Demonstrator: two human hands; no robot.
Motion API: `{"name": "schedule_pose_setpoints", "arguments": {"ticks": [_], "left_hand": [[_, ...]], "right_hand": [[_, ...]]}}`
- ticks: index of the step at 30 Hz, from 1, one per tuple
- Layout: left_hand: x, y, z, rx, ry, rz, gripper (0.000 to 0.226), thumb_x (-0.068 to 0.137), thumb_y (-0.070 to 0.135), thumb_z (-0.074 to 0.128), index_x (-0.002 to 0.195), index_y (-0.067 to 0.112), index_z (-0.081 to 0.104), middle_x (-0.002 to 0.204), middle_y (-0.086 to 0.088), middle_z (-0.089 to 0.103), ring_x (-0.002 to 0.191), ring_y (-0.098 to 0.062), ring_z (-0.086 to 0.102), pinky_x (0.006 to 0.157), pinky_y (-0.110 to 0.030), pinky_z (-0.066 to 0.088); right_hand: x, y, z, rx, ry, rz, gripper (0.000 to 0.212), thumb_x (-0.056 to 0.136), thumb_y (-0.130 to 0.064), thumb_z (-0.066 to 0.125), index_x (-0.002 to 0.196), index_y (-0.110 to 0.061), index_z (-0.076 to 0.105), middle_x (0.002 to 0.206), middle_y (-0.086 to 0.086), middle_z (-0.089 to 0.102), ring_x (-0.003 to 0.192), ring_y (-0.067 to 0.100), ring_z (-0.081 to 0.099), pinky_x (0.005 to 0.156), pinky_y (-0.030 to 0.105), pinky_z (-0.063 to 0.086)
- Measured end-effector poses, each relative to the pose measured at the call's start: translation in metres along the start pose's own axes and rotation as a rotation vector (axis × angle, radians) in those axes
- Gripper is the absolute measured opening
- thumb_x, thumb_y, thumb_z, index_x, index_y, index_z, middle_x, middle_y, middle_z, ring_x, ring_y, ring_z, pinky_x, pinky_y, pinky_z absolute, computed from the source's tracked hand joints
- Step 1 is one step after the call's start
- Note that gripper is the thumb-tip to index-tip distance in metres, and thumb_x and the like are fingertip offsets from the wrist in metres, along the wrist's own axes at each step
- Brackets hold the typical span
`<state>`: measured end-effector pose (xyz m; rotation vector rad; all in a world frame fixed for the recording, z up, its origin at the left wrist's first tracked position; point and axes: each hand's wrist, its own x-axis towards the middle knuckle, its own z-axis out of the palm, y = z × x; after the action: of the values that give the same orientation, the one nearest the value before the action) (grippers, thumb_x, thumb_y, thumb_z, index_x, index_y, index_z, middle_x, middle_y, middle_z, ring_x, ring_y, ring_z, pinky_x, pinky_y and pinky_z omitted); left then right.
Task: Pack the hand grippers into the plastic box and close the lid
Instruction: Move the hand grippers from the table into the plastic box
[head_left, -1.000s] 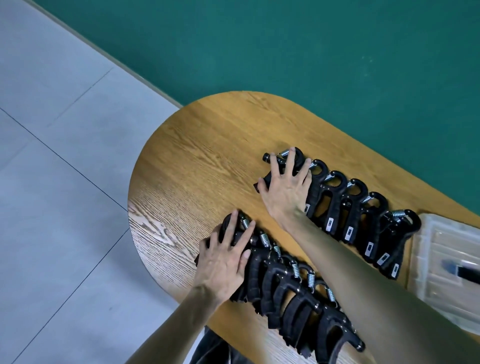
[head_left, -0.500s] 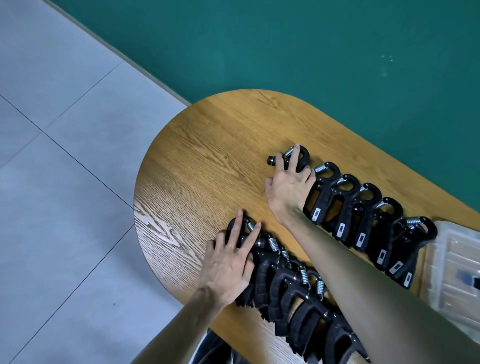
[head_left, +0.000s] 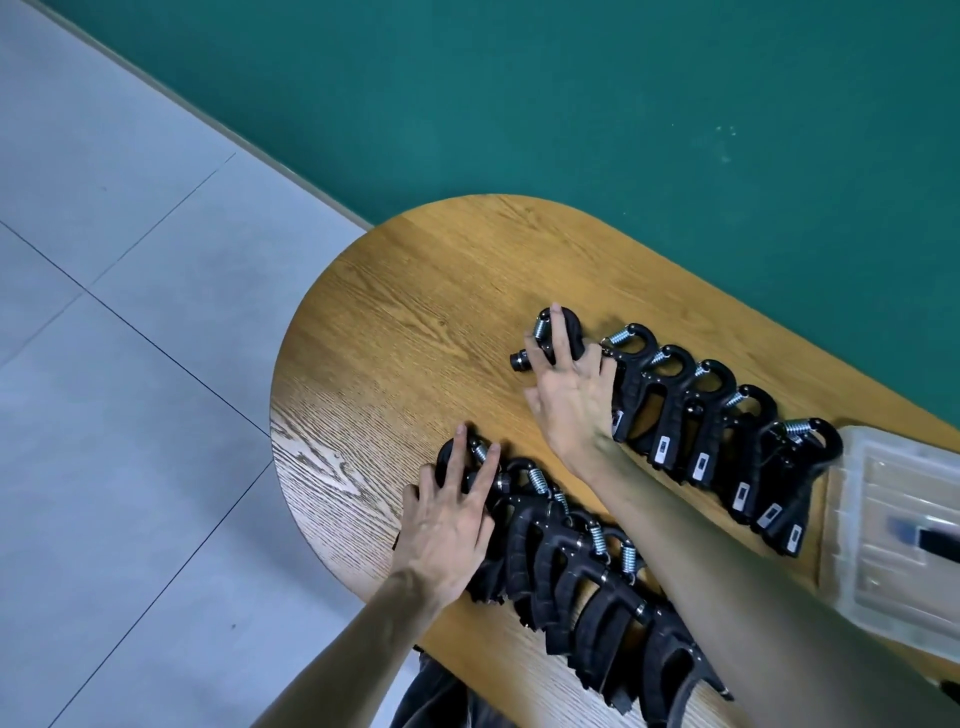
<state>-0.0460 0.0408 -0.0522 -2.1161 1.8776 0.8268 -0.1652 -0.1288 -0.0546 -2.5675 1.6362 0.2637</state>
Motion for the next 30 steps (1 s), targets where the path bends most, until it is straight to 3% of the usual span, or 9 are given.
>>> {"name": "schedule_pose_setpoints", "arguments": {"ticks": [3,8,12,19,30], "left_hand": [[-0.009,0.002,-0.011,0.033,0.016,-0.015,0.083,0.106,0.037,0.036,0.152,0.039,-0.033,0.159,-0.008,-0.044,0.131,-0.030,0.033,0.113,-0.050,0.035],[-0.030,0.020,-0.046,0.045,0.075,-0.041,0.079,0.106,0.038,0.034,0.156,0.033,-0.027,0.162,-0.011,-0.036,0.125,-0.033,0.037,0.104,-0.049,0.041],[-0.049,0.047,-0.080,0.058,0.113,-0.030,0.080,0.106,0.040,0.032,0.153,0.034,-0.032,0.160,-0.011,-0.040,0.123,-0.033,0.038,0.103,-0.050,0.042],[-0.089,0.092,-0.130,0.130,0.167,0.046,0.076,0.108,0.041,0.033,0.158,0.032,-0.024,0.162,-0.014,-0.037,0.112,-0.026,0.036,0.091,-0.039,0.041],[-0.140,0.201,-0.149,0.177,0.243,0.234,0.073,0.107,0.037,0.033,0.161,0.031,-0.017,0.164,-0.014,-0.032,0.121,-0.035,0.036,0.099,-0.051,0.042]], "right_hand": [[-0.020,0.000,-0.013,0.083,-0.001,0.035,0.078,0.088,-0.014,0.054,0.158,-0.023,0.023,0.167,0.010,-0.015,0.121,0.038,0.037,0.091,0.046,0.038],[-0.079,0.004,-0.054,0.164,0.007,0.139,0.073,0.090,-0.022,0.055,0.157,-0.026,0.027,0.168,0.009,-0.005,0.115,0.039,0.041,0.088,0.052,0.045],[-0.134,0.012,-0.084,0.149,0.005,0.147,0.075,0.091,-0.021,0.055,0.158,-0.028,0.023,0.168,0.007,-0.011,0.111,0.037,0.041,0.088,0.051,0.047],[-0.202,0.034,-0.137,0.207,0.057,0.269,0.079,0.086,-0.016,0.058,0.158,-0.027,0.026,0.168,0.008,-0.007,0.112,0.039,0.042,0.091,0.053,0.048],[-0.293,0.092,-0.188,0.271,0.199,0.479,0.076,0.084,-0.017,0.059,0.155,-0.028,0.033,0.168,0.007,-0.003,0.102,0.033,0.039,0.089,0.051,0.049]]}}
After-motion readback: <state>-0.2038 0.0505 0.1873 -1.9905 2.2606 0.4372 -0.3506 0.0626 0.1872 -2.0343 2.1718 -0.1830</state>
